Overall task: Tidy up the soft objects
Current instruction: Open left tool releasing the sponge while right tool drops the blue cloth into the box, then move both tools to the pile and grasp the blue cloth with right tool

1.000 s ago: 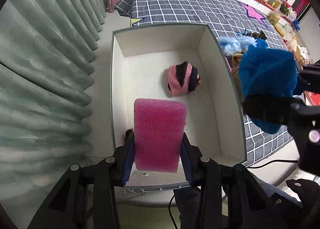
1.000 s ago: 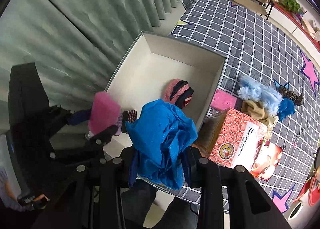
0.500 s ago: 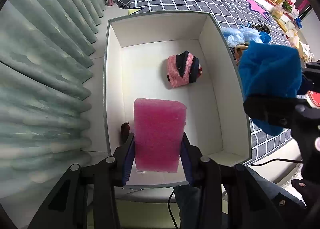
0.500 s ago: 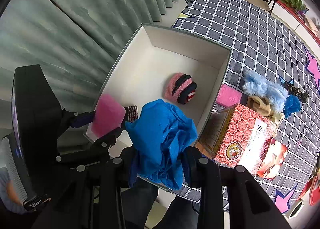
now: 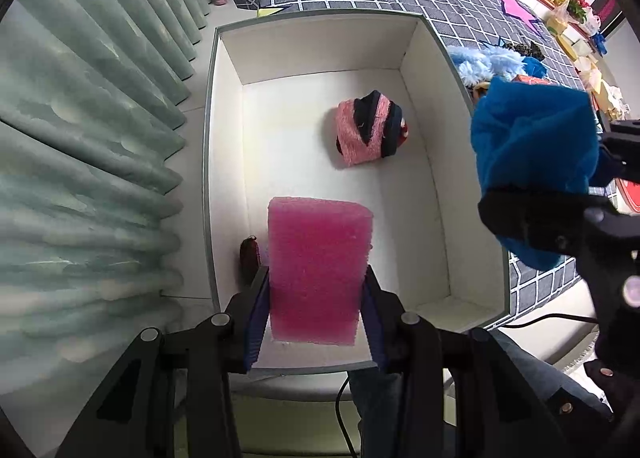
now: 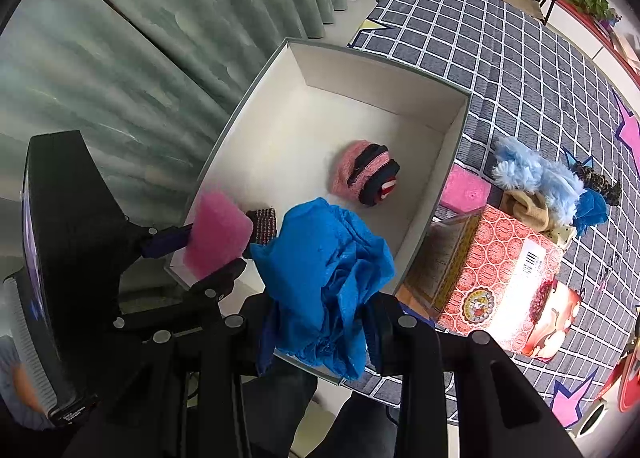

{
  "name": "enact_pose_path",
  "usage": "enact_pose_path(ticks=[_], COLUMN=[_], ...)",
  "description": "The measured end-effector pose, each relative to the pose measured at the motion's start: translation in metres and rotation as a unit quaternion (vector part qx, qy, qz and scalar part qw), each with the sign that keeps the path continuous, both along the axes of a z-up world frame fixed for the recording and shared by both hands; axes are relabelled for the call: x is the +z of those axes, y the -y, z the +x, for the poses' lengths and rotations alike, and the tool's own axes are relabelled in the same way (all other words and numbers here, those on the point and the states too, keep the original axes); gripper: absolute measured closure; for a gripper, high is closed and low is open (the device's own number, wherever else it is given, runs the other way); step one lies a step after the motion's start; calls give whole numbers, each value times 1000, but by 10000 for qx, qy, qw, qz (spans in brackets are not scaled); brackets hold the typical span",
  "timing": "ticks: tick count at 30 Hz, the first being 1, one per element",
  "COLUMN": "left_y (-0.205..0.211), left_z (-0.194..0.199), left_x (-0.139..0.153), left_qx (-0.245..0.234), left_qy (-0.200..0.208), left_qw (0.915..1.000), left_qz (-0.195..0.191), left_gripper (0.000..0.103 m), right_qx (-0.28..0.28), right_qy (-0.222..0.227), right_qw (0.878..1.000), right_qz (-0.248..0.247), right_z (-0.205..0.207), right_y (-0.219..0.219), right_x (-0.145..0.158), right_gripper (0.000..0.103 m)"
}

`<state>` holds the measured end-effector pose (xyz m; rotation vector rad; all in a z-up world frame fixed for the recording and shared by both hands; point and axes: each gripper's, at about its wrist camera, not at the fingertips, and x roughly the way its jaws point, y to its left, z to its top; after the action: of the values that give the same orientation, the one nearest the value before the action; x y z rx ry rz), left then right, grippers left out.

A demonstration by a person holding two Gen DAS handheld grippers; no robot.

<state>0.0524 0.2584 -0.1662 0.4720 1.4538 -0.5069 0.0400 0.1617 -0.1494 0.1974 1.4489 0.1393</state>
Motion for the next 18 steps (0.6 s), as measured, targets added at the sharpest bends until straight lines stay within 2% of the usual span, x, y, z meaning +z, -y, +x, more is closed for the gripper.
enact_pose_path(ticks=[1,2,3,4,7,10,15,18], left_y=[0,0,-1,-2,-8,-13,-24,-29], left_z=[0,0,0,0,1,6,23,37], left_x=[1,1,2,3,8,14,33,39], left_qx=[19,32,43,100,226,361,800,1082], left_qy=[18,37,56,90,151,259,149,96], left_qw=[10000,10000,10000,9999,9991,9981,9906,9858], left_qz=[-13,-19,-30,-97,-327,-421,-1101,-1282], left_gripper=[56,45,25,18,16,1,0,0], right_qx=[8,12,16,10,-38,-253,-820,-1280], right_qy=[2,14,26,48,158,304,606,770], right_qw=[10000,10000,10000,9999,9999,9992,9947,9888], right_qz=[16,44,71,96,28,108,119,1], right_z=[0,0,1,0,0,-1,-5,-12], right_y=[0,-1,-1,-1,2,15,54,91], right_x=[0,0,0,1,7,20,50,64], right_gripper=[63,58,47,33,15,6,5,5])
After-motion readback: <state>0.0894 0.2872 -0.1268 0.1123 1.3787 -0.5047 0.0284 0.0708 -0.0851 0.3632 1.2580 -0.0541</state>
